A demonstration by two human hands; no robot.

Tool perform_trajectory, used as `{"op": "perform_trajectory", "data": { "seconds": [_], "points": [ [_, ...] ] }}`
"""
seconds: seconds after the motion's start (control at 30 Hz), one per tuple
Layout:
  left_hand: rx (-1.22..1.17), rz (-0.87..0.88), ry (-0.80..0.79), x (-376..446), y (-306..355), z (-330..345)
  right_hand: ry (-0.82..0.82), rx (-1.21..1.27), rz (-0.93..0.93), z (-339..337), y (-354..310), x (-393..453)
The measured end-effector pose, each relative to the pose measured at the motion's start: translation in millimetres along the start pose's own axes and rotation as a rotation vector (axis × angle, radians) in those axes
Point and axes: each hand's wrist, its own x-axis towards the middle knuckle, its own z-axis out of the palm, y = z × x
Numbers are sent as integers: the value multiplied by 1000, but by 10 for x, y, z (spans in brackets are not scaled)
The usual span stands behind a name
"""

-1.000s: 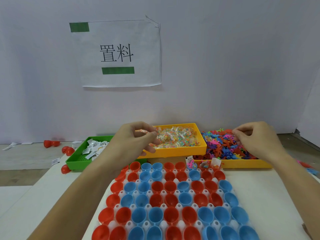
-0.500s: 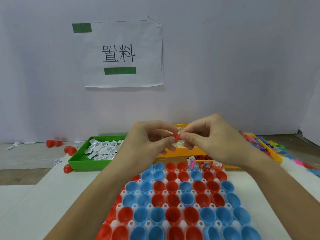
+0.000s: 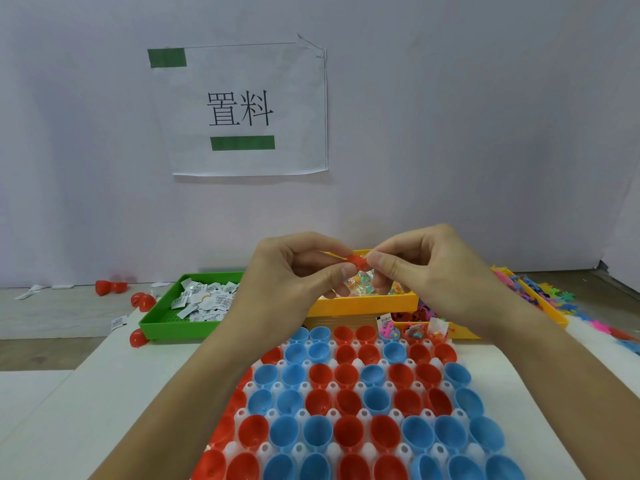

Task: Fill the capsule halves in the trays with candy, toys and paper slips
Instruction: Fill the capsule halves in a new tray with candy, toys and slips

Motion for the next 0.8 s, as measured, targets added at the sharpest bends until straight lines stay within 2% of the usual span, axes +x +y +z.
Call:
{"op": "perform_trajectory", "data": {
  "seconds": [0.33, 0.5, 0.63, 0.8],
  "points": [
    [73, -15, 91, -10, -26, -12, 32, 21, 31, 33, 42, -6],
    [89, -79, 14, -2, -35, -24, 30, -51, 37, 46, 65, 4],
    [154, -45, -73, -10, -41, -17, -55, -105, 34, 67, 62, -9],
    [132, -64, -127, -6, -69, -24, -74, -103, 42, 69, 71, -9]
  ]
}}
